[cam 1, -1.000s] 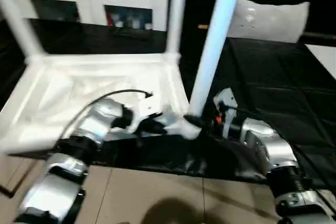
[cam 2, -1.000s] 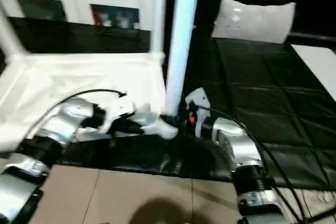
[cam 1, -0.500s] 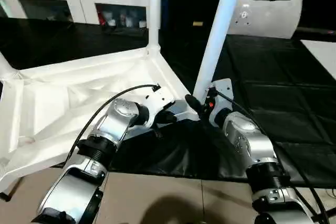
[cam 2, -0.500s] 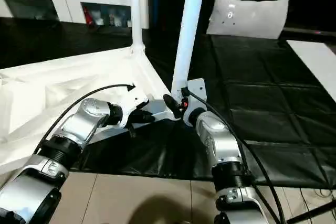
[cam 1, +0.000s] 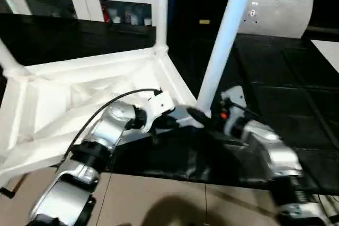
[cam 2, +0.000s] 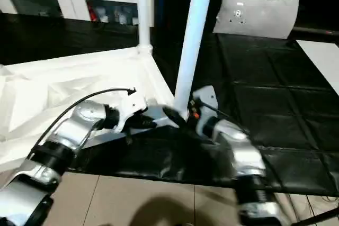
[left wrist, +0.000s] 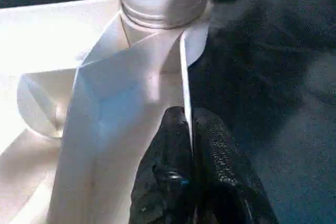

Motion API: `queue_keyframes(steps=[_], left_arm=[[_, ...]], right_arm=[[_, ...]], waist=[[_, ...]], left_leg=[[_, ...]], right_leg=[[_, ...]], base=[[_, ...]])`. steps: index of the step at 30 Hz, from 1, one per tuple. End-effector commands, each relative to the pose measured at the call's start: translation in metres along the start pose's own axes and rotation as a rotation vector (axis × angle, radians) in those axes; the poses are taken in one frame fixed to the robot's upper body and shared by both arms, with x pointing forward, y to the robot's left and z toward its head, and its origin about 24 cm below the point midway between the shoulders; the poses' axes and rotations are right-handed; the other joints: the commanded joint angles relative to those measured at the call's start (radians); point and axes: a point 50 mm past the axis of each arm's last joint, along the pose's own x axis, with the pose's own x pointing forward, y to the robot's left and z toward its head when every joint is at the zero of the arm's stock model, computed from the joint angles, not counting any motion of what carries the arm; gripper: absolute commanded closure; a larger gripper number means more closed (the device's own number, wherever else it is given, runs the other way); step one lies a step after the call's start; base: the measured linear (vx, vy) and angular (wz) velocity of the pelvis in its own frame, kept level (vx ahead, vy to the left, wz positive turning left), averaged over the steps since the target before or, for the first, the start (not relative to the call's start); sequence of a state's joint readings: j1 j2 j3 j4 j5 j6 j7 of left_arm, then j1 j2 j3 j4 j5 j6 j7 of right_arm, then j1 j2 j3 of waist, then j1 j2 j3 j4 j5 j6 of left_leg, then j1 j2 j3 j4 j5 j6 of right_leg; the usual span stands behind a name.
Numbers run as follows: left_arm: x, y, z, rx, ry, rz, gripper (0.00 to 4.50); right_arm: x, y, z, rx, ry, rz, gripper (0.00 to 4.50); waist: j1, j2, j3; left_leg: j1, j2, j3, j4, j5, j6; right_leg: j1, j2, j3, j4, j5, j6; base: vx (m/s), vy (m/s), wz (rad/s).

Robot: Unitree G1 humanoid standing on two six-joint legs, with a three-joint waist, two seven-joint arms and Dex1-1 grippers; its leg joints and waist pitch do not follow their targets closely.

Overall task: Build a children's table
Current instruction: Rotate leg to tighten

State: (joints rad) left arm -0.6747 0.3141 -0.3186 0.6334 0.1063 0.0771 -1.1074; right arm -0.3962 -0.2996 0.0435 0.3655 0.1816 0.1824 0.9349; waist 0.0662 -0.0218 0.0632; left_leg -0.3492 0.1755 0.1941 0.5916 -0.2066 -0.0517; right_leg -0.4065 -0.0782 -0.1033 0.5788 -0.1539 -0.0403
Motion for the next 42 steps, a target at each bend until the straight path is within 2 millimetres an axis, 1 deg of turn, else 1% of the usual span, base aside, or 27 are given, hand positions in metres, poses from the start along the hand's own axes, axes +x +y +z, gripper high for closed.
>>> queue_keyframes(steps=[1, 2, 4, 5, 6, 8, 9, 10, 11, 12, 13, 14, 15, 16, 18, 20, 22, 23, 24, 27, 28, 31, 32, 39, 40, 41, 42], left_arm=[[0.0, -0.007, 0.001, 0.087, 0.018, -0.103, 4.5], [0.0, -0.008, 0.0, 0.097, 0.024, -0.119, 4.5], [-0.002, -0.01, -0.002, 0.113, 0.036, -0.149, 4.5], [-0.004, -0.013, -0.004, 0.137, 0.049, -0.191, 4.5], [-0.006, -0.015, -0.006, 0.156, 0.057, -0.228, 4.5], [-0.006, -0.015, -0.006, 0.156, 0.057, -0.228, 4.5], [-0.009, -0.019, -0.008, 0.184, 0.072, -0.288, 4.5], [-0.009, -0.019, -0.008, 0.185, 0.072, -0.29, 4.5], [-0.01, -0.019, -0.008, 0.194, 0.076, -0.302, 4.5], [-0.012, -0.02, -0.009, 0.209, 0.083, -0.321, 4.5], [-0.014, -0.022, -0.009, 0.231, 0.094, -0.355, 4.5], [-0.016, -0.023, -0.01, 0.252, 0.103, -0.383, 4.5], [-0.018, -0.024, -0.01, 0.265, 0.11, -0.403, 4.5], [-0.018, -0.026, -0.009, 0.273, 0.11, -0.418, 4.5], [-0.018, -0.026, -0.009, 0.277, 0.11, -0.427, 4.5], [-0.018, -0.028, -0.009, 0.287, 0.113, -0.449, 4.5], [-0.019, -0.029, -0.009, 0.298, 0.118, -0.468, 4.5], [-0.019, -0.03, -0.009, 0.3, 0.119, -0.471, 4.5], [-0.019, -0.03, -0.009, 0.304, 0.121, -0.478, 4.5], [-0.021, -0.03, -0.009, 0.311, 0.122, -0.486, 4.5], [-0.021, -0.03, -0.009, 0.315, 0.123, -0.489, 4.5], [-0.021, -0.03, -0.009, 0.319, 0.125, -0.492, 4.5], [-0.022, -0.029, -0.01, 0.322, 0.129, -0.492, 4.5], [-0.022, -0.03, -0.011, 0.311, 0.13, -0.488, 4.5], [-0.022, -0.03, -0.012, 0.307, 0.13, -0.488, 4.5], [-0.022, -0.03, -0.012, 0.291, 0.119, -0.484, 4.5], [-0.022, -0.03, -0.011, 0.279, 0.111, -0.481, 4.5]], right_arm=[[-0.003, 0.003, 0.0, -0.069, 0.021, 0.102, 0.07], [-0.005, 0.003, 0.0, -0.086, 0.029, 0.12, 0.07], [-0.008, 0.002, 0.0, -0.096, 0.036, 0.147, 0.07], [-0.011, 0.001, 0.0, -0.099, 0.038, 0.189, 0.07], [-0.015, 0.001, 0.001, -0.1, 0.041, 0.228, 0.07], [-0.015, 0.001, 0.001, -0.1, 0.041, 0.228, 0.07], [-0.02, 0.0, 0.002, -0.093, 0.048, 0.302, 0.25], [-0.02, 0.0, 0.002, -0.093, 0.048, 0.305, 0.25], [-0.021, 0.0, 0.002, -0.087, 0.049, 0.325, 0.36], [-0.022, 0.001, 0.003, -0.079, 0.051, 0.356, 0.54], [-0.023, 0.001, 0.004, -0.068, 0.053, 0.41, 0.54], [-0.023, 0.002, 0.004, -0.059, 0.062, 0.452, 0.61], [-0.023, 0.002, 0.004, -0.053, 0.069, 0.481, 0.77], [-0.023, 0.004, 0.004, -0.045, 0.08, 0.509, 0.77], [-0.022, 0.005, 0.004, -0.041, 0.088, 0.526, 0.99], [-0.023, 0.006, 0.003, -0.035, 0.102, 0.554, 1.16], [-0.024, 0.006, 0.003, -0.029, 0.111, 0.581, 1.16], [-0.024, 0.006, 0.003, -0.027, 0.111, 0.587, 1.5], [-0.024, 0.007, 0.003, -0.024, 0.111, 0.598, 1.5], [-0.023, 0.008, 0.003, -0.021, 0.107, 0.622, 1.63], [-0.021, 0.009, 0.003, -0.026, 0.104, 0.633, 1.91], [-0.019, 0.01, 0.002, -0.025, 0.102, 0.645, 2.05], [-0.017, 0.013, 0.002, -0.01, 0.1, 0.671, 2.33], [-0.017, 0.016, 0.001, 0.004, 0.098, 0.692, 2.56], [-0.017, 0.016, 0.001, 0.007, 0.095, 0.693, 2.56], [-0.016, 0.017, 0.001, 0.019, 0.08, 0.69, 2.57], [-0.016, 0.017, 0.002, 0.027, 0.07, 0.687, 2.57]], waist=[[0.006, 0.004, -0.074], [0.008, 0.007, -0.073], [0.012, 0.008, -0.073], [0.015, 0.005, -0.074], [0.022, 0.004, -0.076], [0.03, 0.007, -0.077], [0.032, 0.001, -0.077], [0.035, 0.003, -0.078], [0.038, 0.004, -0.077], [0.038, -0.003, -0.076], [0.043, 0.0, -0.076], [0.044, 0.001, -0.078], [0.046, 0.001, -0.076], [0.046, 0.001, -0.076], [0.051, 0.003, -0.076], [0.053, 0.001, -0.076], [0.054, 0.002, -0.077], [0.055, 0.002, -0.077], [0.055, -0.001, -0.076], [0.059, -0.001, -0.075], [0.059, -0.001, -0.076], [0.061, 0.0, -0.076], [0.065, 0.003, -0.077], [0.069, 0.003, -0.078], [0.069, 0.003, -0.078], [0.069, 0.009, -0.079], [0.069, 0.007, -0.079]], left_leg=[[0.003, 0.062, -0.027, -0.065, -0.147, 0.078], [0.004, 0.063, -0.027, -0.065, -0.146, 0.075], [0.007, 0.064, -0.027, -0.065, -0.148, 0.07], [0.007, 0.066, -0.026, -0.066, -0.142, 0.068], [0.008, 0.067, -0.025, -0.064, -0.139, 0.075], [0.009, 0.071, -0.024, -0.064, -0.115, 0.078], [0.008, 0.071, -0.024, -0.063, -0.118, 0.08], [0.008, 0.07, -0.024, -0.062, -0.123, 0.082], [0.007, 0.071, -0.023, -0.063, -0.119, 0.081], [0.006, 0.07, -0.022, -0.062, -0.117, 0.08], [0.006, 0.069, -0.022, -0.062, -0.122, 0.081], [0.007, 0.069, -0.022, -0.061, -0.124, 0.08], [0.006, 0.07, -0.024, -0.062, -0.128, 0.08], [0.006, 0.07, -0.023, -0.062, -0.13, 0.079], [0.01, 0.072, -0.022, -0.062, -0.128, 0.071], [0.009, 0.073, -0.024, -0.063, -0.126, 0.064], [0.008, 0.072, -0.024, -0.062, -0.128, 0.063], [0.009, 0.072, -0.024, -0.063, -0.134, 0.06], [0.009, 0.071, -0.023, -0.062, -0.136, 0.058], [0.008, 0.07, -0.024, -0.062, -0.131, 0.055], [0.007, 0.07, -0.024, -0.062, -0.133, 0.055], [0.009, 0.07, -0.024, -0.062, -0.13, 0.054], [0.009, 0.071, -0.025, -0.062, -0.128, 0.054], [0.009, 0.07, -0.024, -0.062, -0.131, 0.046], [0.009, 0.07, -0.024, -0.062, -0.132, 0.046], [0.011, 0.07, -0.024, -0.062, -0.136, 0.043], [0.01, 0.07, -0.024, -0.062, -0.136, 0.043]], right_leg=[[0.065, -0.09, 0.063, -0.063, -0.253, -0.19], [0.064, -0.091, 0.064, -0.063, -0.259, -0.189], [0.062, -0.09, 0.062, -0.064, -0.271, -0.192], [0.062, -0.089, 0.063, -0.062, -0.262, -0.195], [0.063, -0.088, 0.062, -0.06, -0.25, -0.201], [0.06, -0.086, 0.063, -0.05, -0.198, -0.215], [0.061, -0.087, 0.062, -0.048, -0.19, -0.22], [0.063, -0.089, 0.061, -0.048, -0.195, -0.222], [0.062, -0.089, 0.062, -0.049, -0.204, -0.217], [0.062, -0.089, 0.062, -0.049, -0.209, -0.214], [0.062, -0.091, 0.062, -0.051, -0.233, -0.209], [0.063, -0.091, 0.061, -0.051, -0.24, -0.21], [0.062, -0.09, 0.06, -0.053, -0.255, -0.205], [0.062, -0.091, 0.061, -0.053, -0.259, -0.203], [0.058, -0.09, 0.062, -0.053, -0.262, -0.202], [0.058, -0.09, 0.061, -0.05, -0.254, -0.204], [0.059, -0.09, 0.061, -0.049, -0.254, -0.204], [0.059, -0.091, 0.061, -0.05, -0.258, -0.204], [0.059, -0.091, 0.061, -0.05, -0.264, -0.203], [0.058, -0.092, 0.061, -0.053, -0.29, -0.19], [0.059, -0.091, 0.061, -0.053, -0.292, -0.189], [0.057, -0.091, 0.061, -0.053, -0.295, -0.185], [0.058, -0.091, 0.06, -0.051, -0.282, -0.189], [0.059, -0.091, 0.06, -0.051, -0.276, -0.19], [0.058, -0.09, 0.06, -0.051, -0.278, -0.189], [0.058, -0.09, 0.06, -0.052, -0.276, -0.19], [0.059, -0.089, 0.06, -0.051, -0.27, -0.192]], base=[[0.0, 0.0, 0.0], [0.0, 0.0, 0.0], [0.0, 0.0, 0.0], [0.0, 0.0, 0.0], [0.0, 0.0, 0.0], [0.0, 0.0, 0.0], [0.0, 0.0, 0.0], [0.0, 0.0, 0.0], [0.0, 0.0, 0.0], [0.0, 0.0, 0.0], [0.0, 0.0, 0.0], [0.0, 0.0, 0.0], [0.0, 0.0, 0.0], [0.0, 0.0, 0.0], [0.0, 0.0, 0.0], [0.0, 0.0, 0.0], [0.0, 0.0, 0.0], [0.0, 0.0, 0.0], [0.0, 0.0, 0.0], [0.0, 0.0, 0.0], [0.0, 0.0, 0.0], [0.0, 0.0, 0.0], [0.0, 0.0, 0.0], [0.0, 0.0, 0.0], [0.0, 0.0, 0.0], [0.0, 0.0, 0.0], [0.0, 0.0, 0.0]])
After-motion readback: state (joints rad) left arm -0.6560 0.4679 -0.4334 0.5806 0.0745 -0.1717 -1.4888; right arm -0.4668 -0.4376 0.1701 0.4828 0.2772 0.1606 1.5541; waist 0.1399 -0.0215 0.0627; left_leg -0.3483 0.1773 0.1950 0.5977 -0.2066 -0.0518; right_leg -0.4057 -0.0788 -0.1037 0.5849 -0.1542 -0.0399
